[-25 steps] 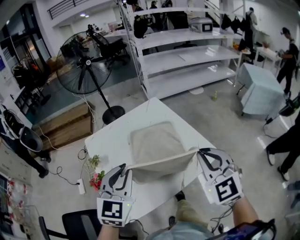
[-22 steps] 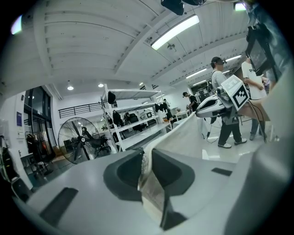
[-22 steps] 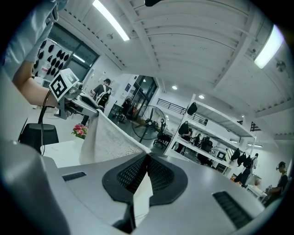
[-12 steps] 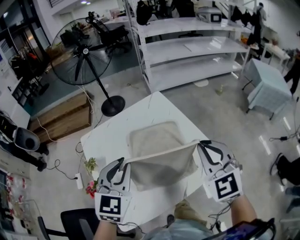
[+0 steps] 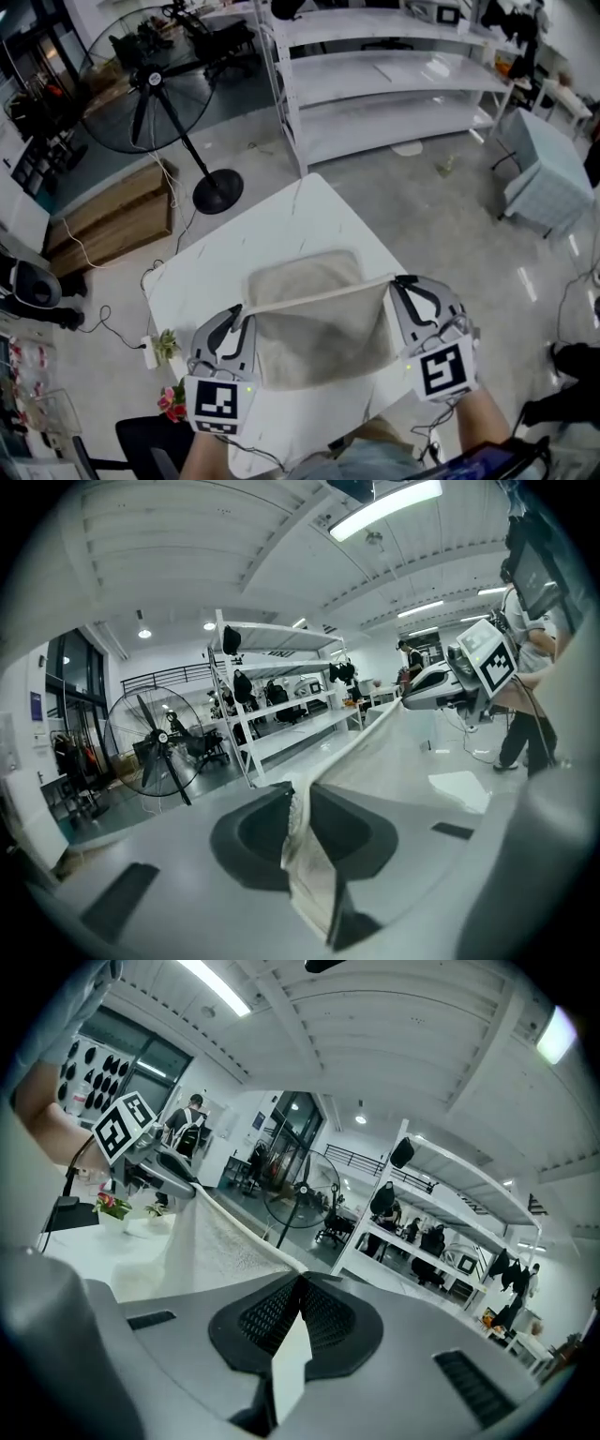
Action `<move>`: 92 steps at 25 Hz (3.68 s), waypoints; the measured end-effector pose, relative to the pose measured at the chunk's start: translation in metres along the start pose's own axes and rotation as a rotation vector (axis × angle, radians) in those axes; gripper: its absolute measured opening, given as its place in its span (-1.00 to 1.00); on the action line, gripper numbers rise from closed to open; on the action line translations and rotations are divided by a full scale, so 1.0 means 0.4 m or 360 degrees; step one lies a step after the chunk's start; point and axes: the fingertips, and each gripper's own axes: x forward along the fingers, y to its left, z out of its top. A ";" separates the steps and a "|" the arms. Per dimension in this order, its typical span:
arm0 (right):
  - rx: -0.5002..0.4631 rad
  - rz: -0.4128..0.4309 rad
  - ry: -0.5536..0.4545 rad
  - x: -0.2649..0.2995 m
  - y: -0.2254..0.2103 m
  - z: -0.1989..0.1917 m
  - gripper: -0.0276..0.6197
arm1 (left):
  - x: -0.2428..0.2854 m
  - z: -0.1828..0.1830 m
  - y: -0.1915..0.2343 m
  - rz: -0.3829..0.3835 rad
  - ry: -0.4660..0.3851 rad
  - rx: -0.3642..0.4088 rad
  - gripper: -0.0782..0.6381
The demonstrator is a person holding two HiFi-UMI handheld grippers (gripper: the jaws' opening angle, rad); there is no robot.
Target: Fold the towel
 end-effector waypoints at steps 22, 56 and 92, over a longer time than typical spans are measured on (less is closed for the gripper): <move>0.0085 0.0351 0.0306 0.421 0.033 -0.260 -0.86 | 0.371 -0.303 0.106 0.0054 0.0452 -0.0076 -0.61; 0.0422 0.0415 0.0246 0.403 0.044 -0.257 -0.57 | 0.186 -0.316 0.161 0.0110 0.0233 -0.0732 0.29; 0.0318 0.0402 0.0423 -0.077 0.264 -0.403 -0.76 | -0.124 -0.648 -0.200 -0.0249 0.0511 -0.1153 -0.70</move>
